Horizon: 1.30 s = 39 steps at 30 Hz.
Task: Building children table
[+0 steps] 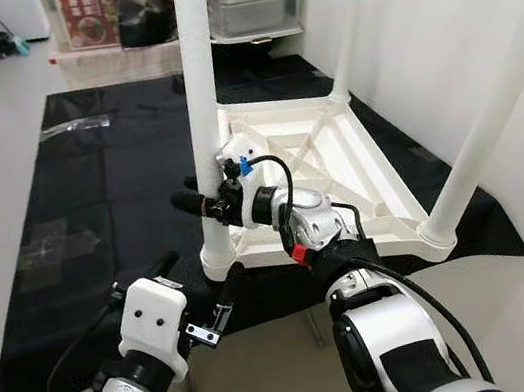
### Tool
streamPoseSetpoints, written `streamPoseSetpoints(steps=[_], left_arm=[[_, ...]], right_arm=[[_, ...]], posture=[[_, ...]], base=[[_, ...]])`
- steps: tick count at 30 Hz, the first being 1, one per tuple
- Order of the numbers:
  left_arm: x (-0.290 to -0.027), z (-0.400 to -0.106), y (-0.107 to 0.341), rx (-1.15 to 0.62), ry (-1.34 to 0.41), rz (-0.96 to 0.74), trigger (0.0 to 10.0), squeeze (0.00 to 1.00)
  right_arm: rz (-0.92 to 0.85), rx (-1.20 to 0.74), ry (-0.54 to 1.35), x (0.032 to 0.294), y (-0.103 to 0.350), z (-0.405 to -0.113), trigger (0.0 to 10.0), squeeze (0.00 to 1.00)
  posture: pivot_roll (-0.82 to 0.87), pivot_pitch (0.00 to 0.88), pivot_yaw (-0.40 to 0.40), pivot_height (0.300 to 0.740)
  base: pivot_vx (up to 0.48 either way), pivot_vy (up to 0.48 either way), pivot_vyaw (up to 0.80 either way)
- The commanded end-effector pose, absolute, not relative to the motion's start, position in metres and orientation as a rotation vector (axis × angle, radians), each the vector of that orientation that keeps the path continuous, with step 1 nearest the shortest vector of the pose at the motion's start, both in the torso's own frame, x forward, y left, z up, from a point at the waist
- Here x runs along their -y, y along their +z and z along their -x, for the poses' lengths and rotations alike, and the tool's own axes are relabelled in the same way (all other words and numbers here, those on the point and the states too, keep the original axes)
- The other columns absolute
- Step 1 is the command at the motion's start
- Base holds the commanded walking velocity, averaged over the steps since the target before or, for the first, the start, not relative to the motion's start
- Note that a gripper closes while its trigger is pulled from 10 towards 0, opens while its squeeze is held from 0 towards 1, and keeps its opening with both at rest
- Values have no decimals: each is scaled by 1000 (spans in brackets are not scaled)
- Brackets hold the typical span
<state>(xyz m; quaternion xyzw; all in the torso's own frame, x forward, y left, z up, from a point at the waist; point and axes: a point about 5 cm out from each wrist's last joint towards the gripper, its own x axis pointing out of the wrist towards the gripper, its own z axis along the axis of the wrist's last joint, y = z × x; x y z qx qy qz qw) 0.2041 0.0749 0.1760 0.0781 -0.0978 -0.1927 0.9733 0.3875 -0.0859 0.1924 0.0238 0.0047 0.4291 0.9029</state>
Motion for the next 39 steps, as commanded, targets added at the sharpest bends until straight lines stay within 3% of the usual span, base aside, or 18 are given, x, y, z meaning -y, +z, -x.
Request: streamPoseSetpoints(steps=[1,2,4,5,9,19,20,22,23,28,29,30,31,33,35,36,37,39], left_arm=[[-75,-204,174,189,-387,-166,10000,0],[-75,-204,174,189,-389,-165,10000,0],[-75,-204,174,189,-389,-165,10000,0],[-74,-204,174,189,-391,-165,10000,0],[-73,-205,174,190,-393,-164,10000,0],[-74,-205,174,190,-392,-165,10000,0],[-74,-205,174,190,-392,-165,10000,0],[-74,-204,174,188,-394,-166,10000,0],[-74,-204,174,188,-394,-165,10000,0],[-74,-205,174,188,-393,-165,10000,0],[-74,-205,174,189,-393,-166,10000,0],[-74,-205,174,189,-392,-166,10000,0],[-74,-205,174,189,-392,-166,10000,0],[-74,-205,173,190,-392,-166,10000,0],[-74,-205,173,190,-392,-166,10000,0],[-74,-205,173,190,-393,-165,10000,0],[-74,-205,173,190,-393,-165,10000,0],[-73,-205,173,190,-396,-165,10000,0]], right_arm=[[-65,6,621,106,198,-398,0,0],[-74,-14,386,118,194,-402,0,0],[-74,-14,386,118,194,-402,0,0],[-63,-30,206,129,191,-402,0,0],[-97,-67,-45,136,182,-391,0,0],[-170,-134,-235,126,170,-374,0,0],[-211,-123,-218,123,171,-376,10000,0],[-242,-67,-171,121,176,-379,10000,0],[-247,3,-137,120,185,-381,10000,1000],[-214,104,-84,124,199,-385,10000,1000],[-217,127,-26,124,204,-386,10000,0],[-241,138,110,122,207,-388,10000,0],[-241,138,110,122,207,-388,10000,0],[-249,140,441,116,211,-386,10000,0],[-249,140,441,116,211,-386,10000,0],[-258,116,640,112,211,-382,10000,0],[-258,116,640,112,211,-382,10000,0],[-250,49,974,106,209,-369,10000,0]], posture=[[149,34,-115,740],[149,34,-115,740],[149,34,-115,740],[144,34,-111,740],[145,34,-112,740],[142,39,-112,740],[141,40,-111,740],[142,40,-110,740],[142,39,-111,740],[142,38,-112,740],[144,35,-112,740],[142,33,-109,740],[142,33,-109,740],[140,26,-108,740],[140,26,-108,740],[141,20,-108,740],[141,20,-108,740],[144,18,-110,740]], base=[[0,0,0],[0,0,0],[0,0,0],[0,0,0],[0,0,0],[0,0,0],[0,0,0],[0,0,0],[0,0,0],[0,0,0],[0,0,0],[0,0,0],[0,0,0],[0,0,0],[0,0,0],[0,0,0],[0,0,0],[0,0,0]])
